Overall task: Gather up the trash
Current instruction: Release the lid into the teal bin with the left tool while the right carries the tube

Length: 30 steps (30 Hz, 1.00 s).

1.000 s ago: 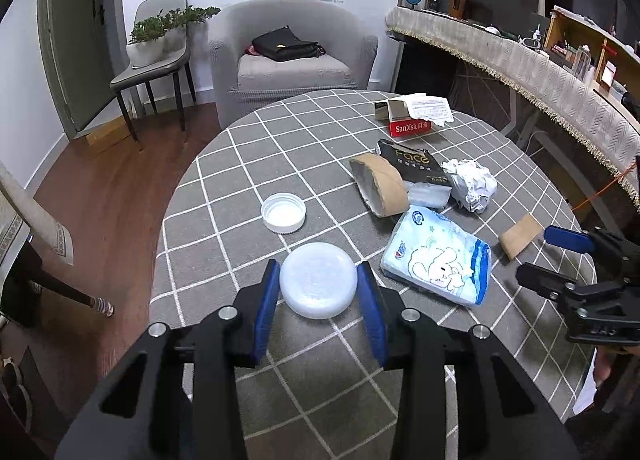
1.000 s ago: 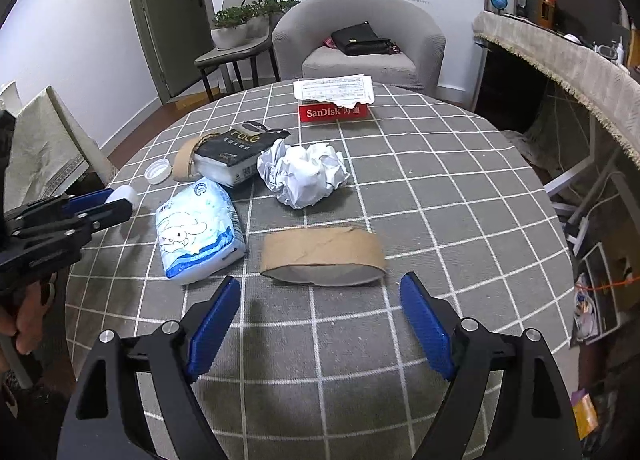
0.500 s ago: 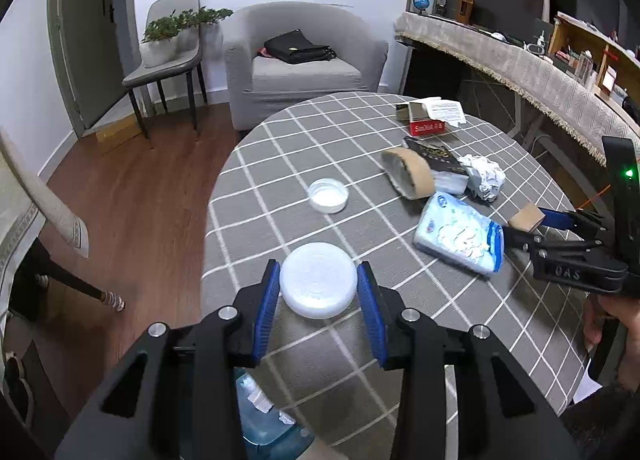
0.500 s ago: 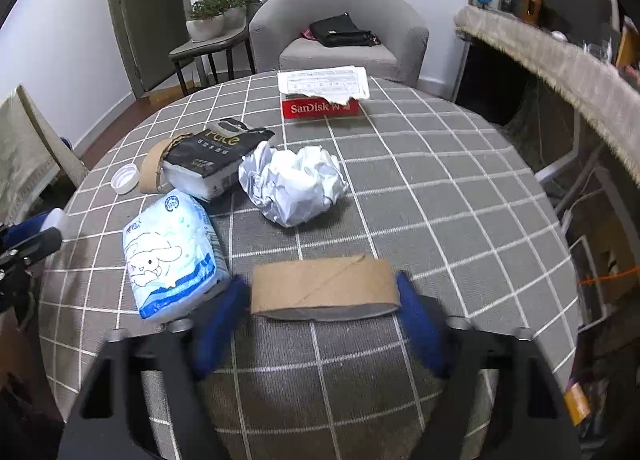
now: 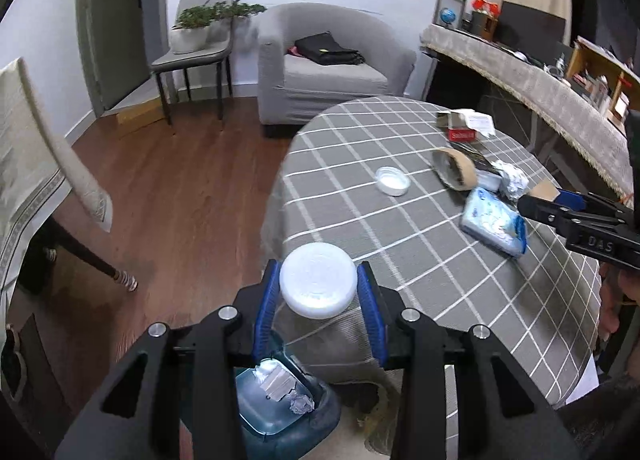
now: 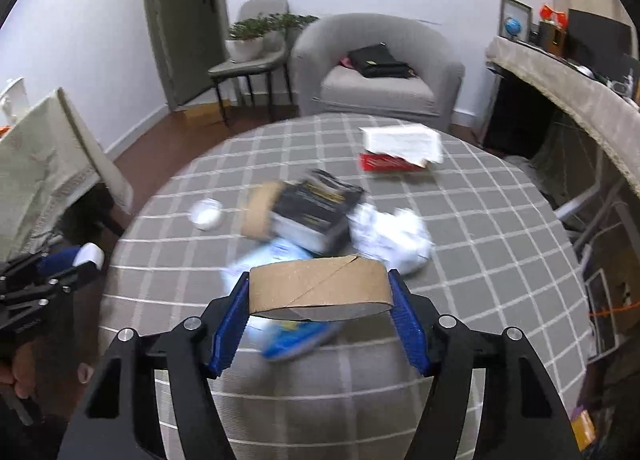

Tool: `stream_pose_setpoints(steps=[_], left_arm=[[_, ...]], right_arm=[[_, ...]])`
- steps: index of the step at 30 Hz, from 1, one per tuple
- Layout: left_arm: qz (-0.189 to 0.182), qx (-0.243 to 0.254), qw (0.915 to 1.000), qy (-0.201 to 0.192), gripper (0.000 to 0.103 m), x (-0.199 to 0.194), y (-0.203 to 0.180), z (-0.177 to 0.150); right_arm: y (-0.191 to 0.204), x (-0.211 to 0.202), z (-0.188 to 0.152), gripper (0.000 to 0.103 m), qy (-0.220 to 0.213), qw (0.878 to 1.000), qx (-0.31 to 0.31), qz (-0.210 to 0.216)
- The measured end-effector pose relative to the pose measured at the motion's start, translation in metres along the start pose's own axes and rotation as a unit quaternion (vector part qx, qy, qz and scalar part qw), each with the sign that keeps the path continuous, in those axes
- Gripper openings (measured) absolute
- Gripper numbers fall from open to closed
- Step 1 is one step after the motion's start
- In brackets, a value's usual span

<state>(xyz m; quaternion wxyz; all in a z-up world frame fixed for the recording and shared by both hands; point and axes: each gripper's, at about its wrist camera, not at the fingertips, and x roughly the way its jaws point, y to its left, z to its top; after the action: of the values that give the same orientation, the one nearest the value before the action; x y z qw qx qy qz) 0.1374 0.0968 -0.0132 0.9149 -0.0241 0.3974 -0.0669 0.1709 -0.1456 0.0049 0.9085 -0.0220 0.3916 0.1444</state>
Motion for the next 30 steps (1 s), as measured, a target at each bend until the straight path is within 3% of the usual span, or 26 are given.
stream_pose_setpoints(steps=[14,30], left_arm=[[0.038,-0.031,0.9975,0.051,0.042,0.008,0.059,-0.048],[0.064,-0.028,0.9811,0.18,0.042,0.039,0.101,-0.133]], right_arm=[[0.083,0.0,0.011,0.067,-0.011,0.993,-0.048,0.104],[0.166,0.011,0.003,0.067,0.005,0.979,-0.109,0.173]])
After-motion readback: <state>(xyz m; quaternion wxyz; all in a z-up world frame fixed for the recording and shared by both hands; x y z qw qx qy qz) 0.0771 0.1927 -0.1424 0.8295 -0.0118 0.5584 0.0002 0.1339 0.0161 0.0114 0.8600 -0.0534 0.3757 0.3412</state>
